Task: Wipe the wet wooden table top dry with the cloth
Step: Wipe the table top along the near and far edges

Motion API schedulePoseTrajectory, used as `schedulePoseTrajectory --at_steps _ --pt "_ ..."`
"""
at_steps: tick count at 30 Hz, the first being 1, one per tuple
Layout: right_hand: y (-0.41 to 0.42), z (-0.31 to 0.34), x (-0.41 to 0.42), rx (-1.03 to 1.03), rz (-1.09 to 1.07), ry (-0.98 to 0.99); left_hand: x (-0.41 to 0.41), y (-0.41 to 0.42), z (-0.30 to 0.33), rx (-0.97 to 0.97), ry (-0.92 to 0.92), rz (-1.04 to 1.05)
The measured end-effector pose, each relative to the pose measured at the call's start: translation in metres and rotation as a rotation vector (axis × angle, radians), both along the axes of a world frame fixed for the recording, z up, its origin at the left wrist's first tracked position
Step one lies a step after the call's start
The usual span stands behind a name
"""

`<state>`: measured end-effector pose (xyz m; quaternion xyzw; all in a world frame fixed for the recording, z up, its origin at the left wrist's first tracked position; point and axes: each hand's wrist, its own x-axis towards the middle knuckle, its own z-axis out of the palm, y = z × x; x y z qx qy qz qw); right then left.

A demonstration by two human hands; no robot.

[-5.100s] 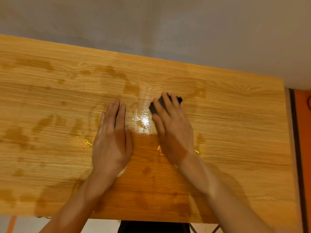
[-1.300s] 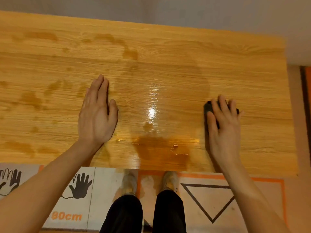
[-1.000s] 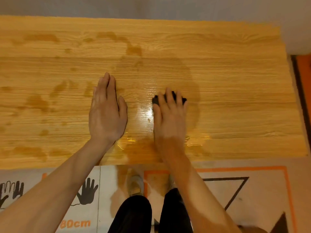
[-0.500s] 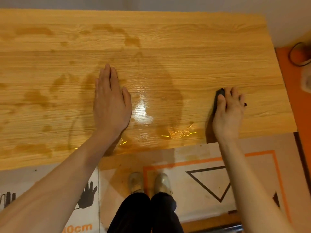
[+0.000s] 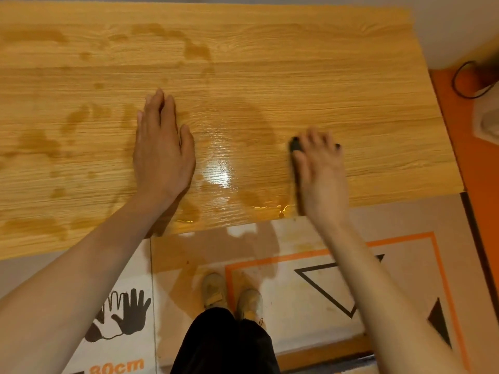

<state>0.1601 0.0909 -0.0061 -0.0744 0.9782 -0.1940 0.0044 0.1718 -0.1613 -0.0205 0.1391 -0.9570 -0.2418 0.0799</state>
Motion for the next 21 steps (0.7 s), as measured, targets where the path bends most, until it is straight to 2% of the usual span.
schedulePoseTrajectory --at_steps 4,7,9,11,15,18,21 --pt "0.067 0.005 -0.004 -0.015 -0.245 -0.037 0.017 -0.01 0.009 0.088 -0.022 -0.165" --pt "0.041 0.005 -0.002 -0.017 -0.359 -0.005 0.048 -0.01 0.013 0.075 -0.029 -0.217" --pt "0.001 0.001 0.007 0.053 -0.305 -0.005 0.065 -0.005 0.011 0.095 -0.041 -0.196" --pt "-0.05 -0.002 0.024 0.131 -0.155 0.015 0.073 0.0 0.006 0.064 -0.03 -0.193" --pt "-0.117 -0.003 0.06 0.037 0.096 0.037 0.074 0.006 0.0 -0.109 0.005 -0.191" --pt "-0.086 -0.002 0.044 0.013 0.236 0.004 0.074 0.008 -0.001 -0.12 0.015 -0.188" --pt "-0.008 -0.001 0.019 0.027 0.111 0.032 0.075 0.005 -0.003 -0.081 0.015 -0.177"
